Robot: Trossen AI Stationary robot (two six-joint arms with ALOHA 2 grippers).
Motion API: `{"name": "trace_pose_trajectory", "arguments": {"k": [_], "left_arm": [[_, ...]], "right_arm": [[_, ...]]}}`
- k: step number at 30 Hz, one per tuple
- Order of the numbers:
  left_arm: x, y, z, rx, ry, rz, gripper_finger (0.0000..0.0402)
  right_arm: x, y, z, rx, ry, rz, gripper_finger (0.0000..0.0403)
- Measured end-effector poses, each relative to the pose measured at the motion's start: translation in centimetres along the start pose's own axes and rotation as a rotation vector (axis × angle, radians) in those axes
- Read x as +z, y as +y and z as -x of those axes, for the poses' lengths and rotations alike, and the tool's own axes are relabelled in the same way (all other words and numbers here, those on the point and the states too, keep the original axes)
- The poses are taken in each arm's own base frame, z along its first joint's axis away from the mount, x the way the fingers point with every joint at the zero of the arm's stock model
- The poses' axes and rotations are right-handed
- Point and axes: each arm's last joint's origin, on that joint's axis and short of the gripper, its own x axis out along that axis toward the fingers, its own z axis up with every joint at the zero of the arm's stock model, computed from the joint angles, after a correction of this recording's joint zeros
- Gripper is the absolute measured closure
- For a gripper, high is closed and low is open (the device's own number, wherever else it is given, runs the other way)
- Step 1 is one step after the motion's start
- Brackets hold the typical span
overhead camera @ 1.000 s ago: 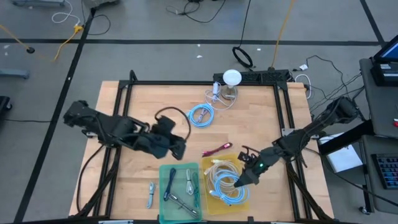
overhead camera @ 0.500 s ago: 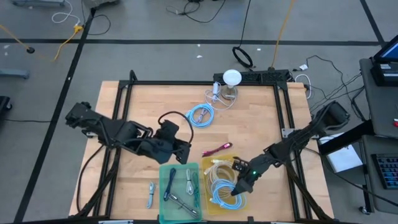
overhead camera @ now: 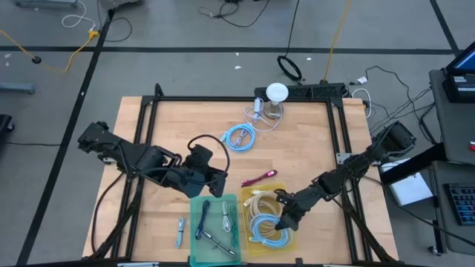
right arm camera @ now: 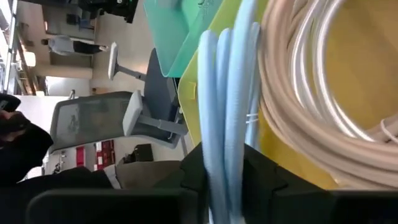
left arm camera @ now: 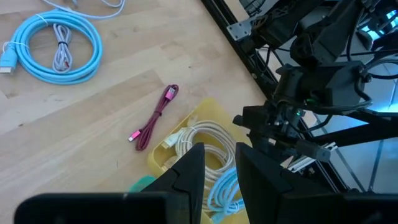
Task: Pick & Place USB Port
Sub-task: Put the left light blue hdmi cable into the yellow bin
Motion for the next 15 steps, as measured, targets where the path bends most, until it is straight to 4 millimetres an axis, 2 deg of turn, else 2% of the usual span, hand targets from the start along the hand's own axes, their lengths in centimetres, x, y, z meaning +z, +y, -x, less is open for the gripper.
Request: {"name": "trace_pose_trajectory", "arguments": {"k": [15], "left_arm": [[0.01, 0.00, -0.01, 0.000, 0.001, -0.012, 0.0309]], "right_arm": [[0.41, -0.12, 0.47, -0.030, -0.032, 0.039, 0.0194]]}}
